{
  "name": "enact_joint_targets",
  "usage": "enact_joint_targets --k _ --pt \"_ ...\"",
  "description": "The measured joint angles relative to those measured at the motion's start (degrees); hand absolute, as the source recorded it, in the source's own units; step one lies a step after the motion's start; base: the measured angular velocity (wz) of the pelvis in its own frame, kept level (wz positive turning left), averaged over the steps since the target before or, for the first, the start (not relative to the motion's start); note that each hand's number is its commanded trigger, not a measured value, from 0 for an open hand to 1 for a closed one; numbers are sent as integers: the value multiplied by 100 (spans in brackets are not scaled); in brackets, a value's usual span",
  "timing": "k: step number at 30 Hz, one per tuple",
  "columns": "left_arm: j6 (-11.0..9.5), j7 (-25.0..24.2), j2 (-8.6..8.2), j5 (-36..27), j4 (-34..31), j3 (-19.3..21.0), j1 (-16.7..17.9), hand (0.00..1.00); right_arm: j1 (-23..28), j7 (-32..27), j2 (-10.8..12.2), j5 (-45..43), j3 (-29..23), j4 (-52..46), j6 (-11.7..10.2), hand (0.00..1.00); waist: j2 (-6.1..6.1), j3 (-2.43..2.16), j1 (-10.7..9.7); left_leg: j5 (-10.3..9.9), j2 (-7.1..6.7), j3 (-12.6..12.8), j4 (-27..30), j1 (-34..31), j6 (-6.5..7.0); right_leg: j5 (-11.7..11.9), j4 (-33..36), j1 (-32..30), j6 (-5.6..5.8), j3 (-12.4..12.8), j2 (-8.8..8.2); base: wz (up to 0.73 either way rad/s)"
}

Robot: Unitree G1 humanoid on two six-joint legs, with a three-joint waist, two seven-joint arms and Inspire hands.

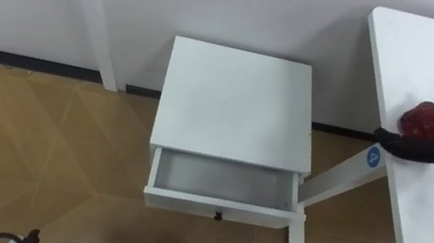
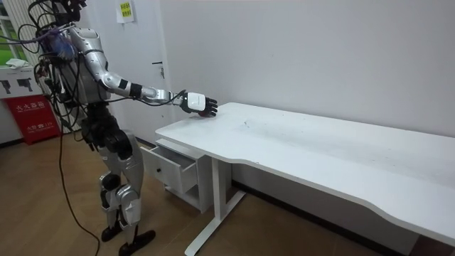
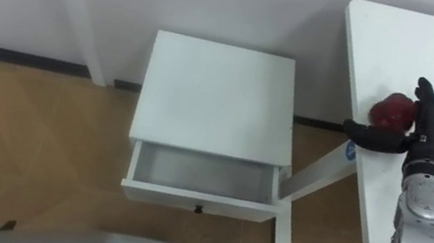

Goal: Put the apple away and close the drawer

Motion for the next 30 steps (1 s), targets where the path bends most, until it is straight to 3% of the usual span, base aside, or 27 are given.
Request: enact_joint_targets --k 2,3,4,6,11,23,30 --pt "0 0 3 0 10 -4 -8 0 -11 2 0 -102 25 2 -25 0 18 11 3 0 1 -8 -9 -4 0 1 0 -1 -1 -9 1 0" --pt "-1 0 3 0 10 -9 -14 0 -10 2 0 -153 25 3 -25 20 23 14 4 0 1 -10 -13 -6 0 2 0 -1 -2 -11 1 0" --pt "-3 -2 3 0 10 -10 -16 0 -9 2 0 -184 25 2 -25 50 29 15 4 0 1 -10 -12 -7 0 2 0 -2 -3 -11 1 0" --pt "-7 -21 3 0 16 -9 -13 0 2 -7 0 -302 26 19 -49 100 47 0 0 0 1 -5 -6 -8 0 2 1 -3 -4 -11 1 0" --pt "-8 -20 8 -9 69 -33 -5 0 -13 -266 -3 -419 -54 191 -191 100 51 -48 -1 0 3 6 23 3 0 3 0 9 -4 -12 3 0" --pt "-9 -40 9 -14 82 -44 1 0 10 -458 40 -394 -111 224 -181 100 38 -36 -4 -2 4 -34 -8 5 -2 3 -2 15 -5 -41 5 0" --pt "-128 -97 24 -13 81 -43 -35 0 21 -499 87 -373 -104 240 -220 100 16 -32 -7 -2 3 -34 -9 11 -2 3 -3 16 -4 -60 2 0"
